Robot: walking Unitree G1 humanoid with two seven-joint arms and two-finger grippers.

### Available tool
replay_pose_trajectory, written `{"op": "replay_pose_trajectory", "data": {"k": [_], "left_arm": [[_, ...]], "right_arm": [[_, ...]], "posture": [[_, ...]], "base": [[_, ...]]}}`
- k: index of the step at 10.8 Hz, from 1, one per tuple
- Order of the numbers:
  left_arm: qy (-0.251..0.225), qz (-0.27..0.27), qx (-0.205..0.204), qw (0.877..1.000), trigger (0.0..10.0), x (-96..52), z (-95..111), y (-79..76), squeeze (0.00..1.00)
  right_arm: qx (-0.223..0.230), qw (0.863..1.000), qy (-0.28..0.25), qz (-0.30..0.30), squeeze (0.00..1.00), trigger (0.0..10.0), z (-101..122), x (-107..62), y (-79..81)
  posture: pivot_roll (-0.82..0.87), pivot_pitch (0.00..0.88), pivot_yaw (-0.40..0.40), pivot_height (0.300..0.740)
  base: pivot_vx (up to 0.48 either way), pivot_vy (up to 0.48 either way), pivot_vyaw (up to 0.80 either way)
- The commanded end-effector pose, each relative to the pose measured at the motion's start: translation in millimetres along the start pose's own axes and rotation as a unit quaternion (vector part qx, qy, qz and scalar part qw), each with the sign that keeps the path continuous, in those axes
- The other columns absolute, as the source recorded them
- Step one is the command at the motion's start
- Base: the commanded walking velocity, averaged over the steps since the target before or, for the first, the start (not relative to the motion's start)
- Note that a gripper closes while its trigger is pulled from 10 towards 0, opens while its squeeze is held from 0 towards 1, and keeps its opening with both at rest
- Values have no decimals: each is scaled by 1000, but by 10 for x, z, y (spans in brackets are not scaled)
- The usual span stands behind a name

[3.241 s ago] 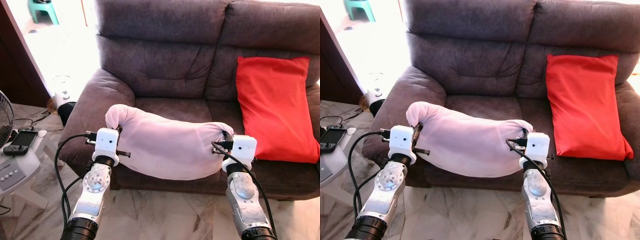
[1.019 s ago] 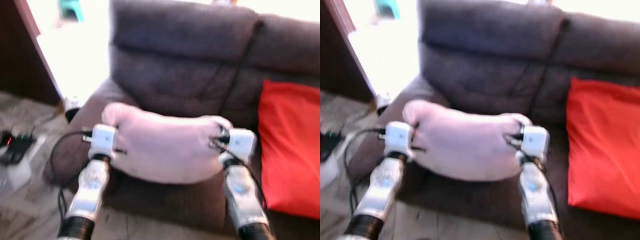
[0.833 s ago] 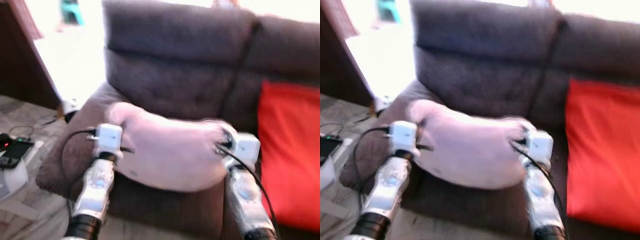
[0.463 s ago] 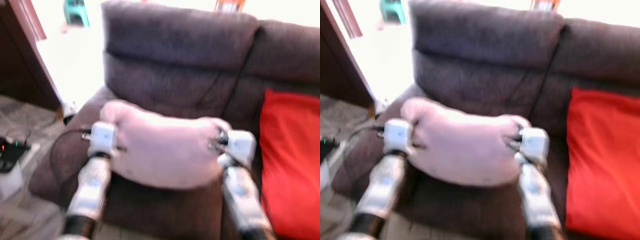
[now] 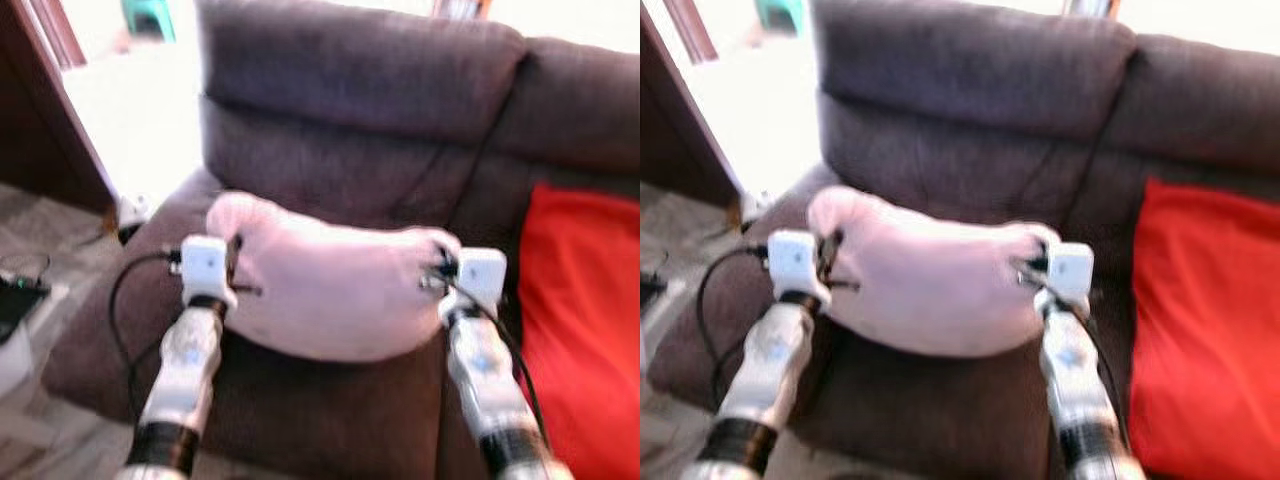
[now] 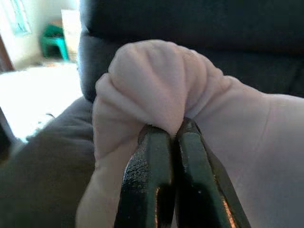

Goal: Move the pillow to the sofa from floor

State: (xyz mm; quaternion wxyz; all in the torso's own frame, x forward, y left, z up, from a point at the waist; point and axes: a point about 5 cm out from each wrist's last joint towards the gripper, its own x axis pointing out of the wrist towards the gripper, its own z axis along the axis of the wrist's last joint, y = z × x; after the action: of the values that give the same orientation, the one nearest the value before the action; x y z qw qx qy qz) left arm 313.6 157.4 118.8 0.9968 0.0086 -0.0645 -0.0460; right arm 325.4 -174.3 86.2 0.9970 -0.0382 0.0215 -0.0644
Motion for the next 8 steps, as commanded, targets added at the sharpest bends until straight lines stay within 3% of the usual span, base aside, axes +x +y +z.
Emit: {"op": "replay_pose_trajectory", "data": {"k": [1, 3, 6, 8], "left_arm": [[5, -12, -24, 1000, 10000, -23, 37, 62, 0], [10, -41, -37, 998, 10000, -70, 77, 89, 0], [9, -72, -55, 996, 10000, -81, 131, 11, 0], [4, -107, -100, 989, 10000, -121, 235, -108, 0]], "right_arm": [[7, 1000, -5, -12, 0, 10000, 155, 163, -48], [13, 1000, 4, 8, 0, 10000, 388, 426, 68], [20, 999, 14, 47, 0, 10000, 689, 628, 284], [25, 994, 29, 99, 0, 10000, 844, 689, 528]], "posture": [[89, 55, -82, 740], [108, 56, -102, 740], [136, 60, -132, 740], [163, 73, -155, 740]], "base": [[0, 0, 0], [0, 0, 0], [0, 0, 0], [0, 0, 0]]}}
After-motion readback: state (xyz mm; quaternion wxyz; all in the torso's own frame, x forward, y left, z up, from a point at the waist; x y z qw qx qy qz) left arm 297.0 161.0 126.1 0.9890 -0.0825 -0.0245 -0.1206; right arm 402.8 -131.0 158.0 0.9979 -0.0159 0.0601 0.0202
